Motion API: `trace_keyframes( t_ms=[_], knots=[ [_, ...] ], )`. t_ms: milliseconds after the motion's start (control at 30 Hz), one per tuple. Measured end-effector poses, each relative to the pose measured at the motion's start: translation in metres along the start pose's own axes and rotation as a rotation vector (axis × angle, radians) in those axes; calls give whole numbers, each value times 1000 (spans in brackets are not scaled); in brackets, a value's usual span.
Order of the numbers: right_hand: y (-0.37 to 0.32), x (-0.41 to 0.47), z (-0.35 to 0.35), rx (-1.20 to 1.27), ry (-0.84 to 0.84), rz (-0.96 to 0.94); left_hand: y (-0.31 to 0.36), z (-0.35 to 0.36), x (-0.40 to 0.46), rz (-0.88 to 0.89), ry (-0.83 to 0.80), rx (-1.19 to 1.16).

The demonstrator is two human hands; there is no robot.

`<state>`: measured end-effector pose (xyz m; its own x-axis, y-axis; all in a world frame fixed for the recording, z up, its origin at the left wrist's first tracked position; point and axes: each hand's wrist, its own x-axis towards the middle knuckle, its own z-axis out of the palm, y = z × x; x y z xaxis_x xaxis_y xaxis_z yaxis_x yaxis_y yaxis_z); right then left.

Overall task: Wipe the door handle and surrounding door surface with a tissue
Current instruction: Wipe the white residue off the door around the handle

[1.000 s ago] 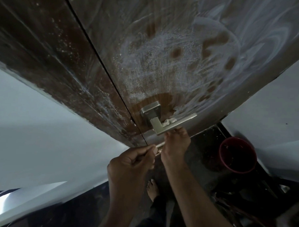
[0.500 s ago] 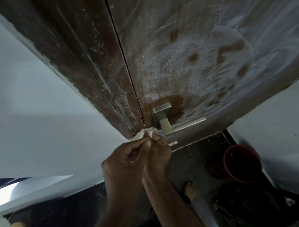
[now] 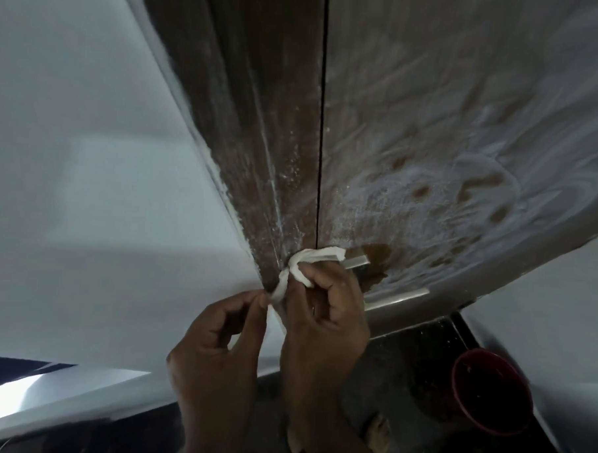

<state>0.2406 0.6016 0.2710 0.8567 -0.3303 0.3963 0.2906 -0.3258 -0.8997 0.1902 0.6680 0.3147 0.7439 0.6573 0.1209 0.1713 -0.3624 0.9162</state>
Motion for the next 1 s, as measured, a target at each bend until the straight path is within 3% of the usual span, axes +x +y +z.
trace_keyframes(
  t_ms=[200,333,467,600,800,1000],
  knots=[
    [22,-5,-2,-109,-25,-206,-7,1,2,81,-27,-50],
    [-9,18,-5,-78,32,-453,1,-3,-1,115,-12,-32],
    [-17,35,-9,-44,58,-577,4,-2,-4,124,-24,-28],
    [14,17,-13,-118,-112,-575,14,0,-4,69,-34,-73],
    [-35,49,-10,-6,60,-679,28,-5,5,51,25,-165],
    [-20,41,-22,-107,-103,-646,49,-11,12,85,63,-189]
  ],
)
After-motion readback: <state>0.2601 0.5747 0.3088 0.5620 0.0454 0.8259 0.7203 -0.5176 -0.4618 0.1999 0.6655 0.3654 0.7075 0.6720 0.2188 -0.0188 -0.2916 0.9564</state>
